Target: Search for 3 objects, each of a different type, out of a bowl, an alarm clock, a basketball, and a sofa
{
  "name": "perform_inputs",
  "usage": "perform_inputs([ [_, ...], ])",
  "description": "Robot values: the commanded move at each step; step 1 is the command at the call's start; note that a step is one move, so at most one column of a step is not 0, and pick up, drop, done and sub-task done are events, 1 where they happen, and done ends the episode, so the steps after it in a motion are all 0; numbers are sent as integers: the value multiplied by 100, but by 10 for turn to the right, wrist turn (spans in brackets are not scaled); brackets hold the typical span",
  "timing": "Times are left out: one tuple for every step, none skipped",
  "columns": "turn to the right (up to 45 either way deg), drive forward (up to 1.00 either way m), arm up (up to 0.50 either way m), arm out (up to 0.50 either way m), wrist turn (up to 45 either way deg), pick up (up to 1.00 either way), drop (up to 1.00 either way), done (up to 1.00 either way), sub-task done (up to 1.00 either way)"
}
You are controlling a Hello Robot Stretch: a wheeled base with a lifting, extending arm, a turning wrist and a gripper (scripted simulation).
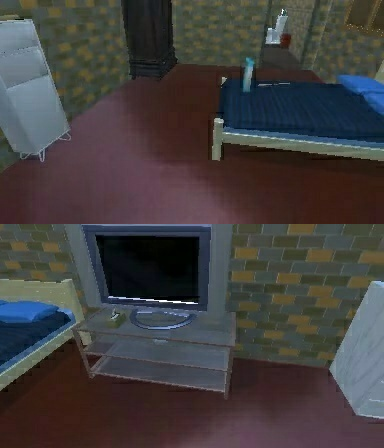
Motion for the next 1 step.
perform_inputs([
  [450, 0, 0, 0, 0, 0, 0, 0, 0],
])
